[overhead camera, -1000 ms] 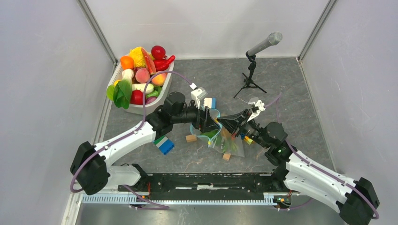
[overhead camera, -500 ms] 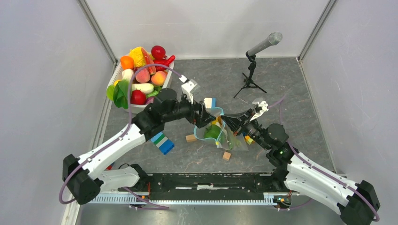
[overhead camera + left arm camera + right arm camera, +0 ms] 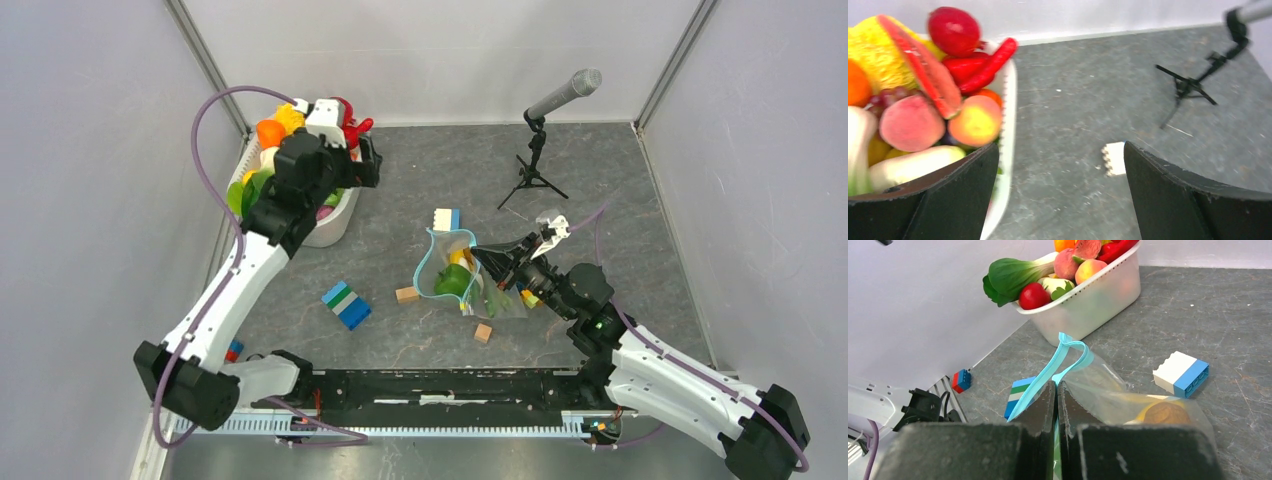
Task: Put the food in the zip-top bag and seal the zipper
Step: Place the fake fruit in the zipper food storage bag, then pick up the fake vegetable from the bin.
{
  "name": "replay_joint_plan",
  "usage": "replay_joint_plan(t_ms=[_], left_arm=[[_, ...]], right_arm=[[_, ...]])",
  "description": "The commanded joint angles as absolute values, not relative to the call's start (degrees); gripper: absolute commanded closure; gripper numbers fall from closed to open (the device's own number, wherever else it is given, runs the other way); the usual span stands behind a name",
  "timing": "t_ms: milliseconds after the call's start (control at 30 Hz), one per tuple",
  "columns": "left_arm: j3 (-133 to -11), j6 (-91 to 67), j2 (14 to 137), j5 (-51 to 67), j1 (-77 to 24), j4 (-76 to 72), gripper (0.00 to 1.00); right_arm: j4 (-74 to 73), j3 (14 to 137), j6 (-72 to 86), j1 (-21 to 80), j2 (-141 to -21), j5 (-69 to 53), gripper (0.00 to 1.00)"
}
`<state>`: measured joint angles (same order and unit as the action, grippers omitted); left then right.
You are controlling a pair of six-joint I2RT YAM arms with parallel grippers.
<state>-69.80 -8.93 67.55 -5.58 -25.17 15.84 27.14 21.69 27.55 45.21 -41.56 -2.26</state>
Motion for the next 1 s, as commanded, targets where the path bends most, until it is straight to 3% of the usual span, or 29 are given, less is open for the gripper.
replay_joint_plan(t_ms=[0,367,667,833,967], left_arm=[[-74.1,-10.21,71.97,-4.6,-18.78,14.16,0.0],[-86.57,-5.29,88.91,-1.35,-11.6,2.6,0.0],[-113.18,3.79,110.23,14.41,-6.77,16.3,0.0],[-115.8,4.66,113.79,22.43,-5.19,18.09,0.0],[-114.93,8.01,114.7,30.96,-5.19,20.71,0.08]], right_arm=[[28.79,23.06,26.09,45.18,-40.96,-1.14,0.94],[29.18,22.85,25.47,45.18,-41.77,-1.44,0.94],[26.97,23.9,22.24,45.2,-42.24,-0.35,0.94],[26.65,24.08,21.13,45.18,-43.13,1.1,0.94],[26.67,24.3,20.72,45.22,-43.83,1.28,0.94]])
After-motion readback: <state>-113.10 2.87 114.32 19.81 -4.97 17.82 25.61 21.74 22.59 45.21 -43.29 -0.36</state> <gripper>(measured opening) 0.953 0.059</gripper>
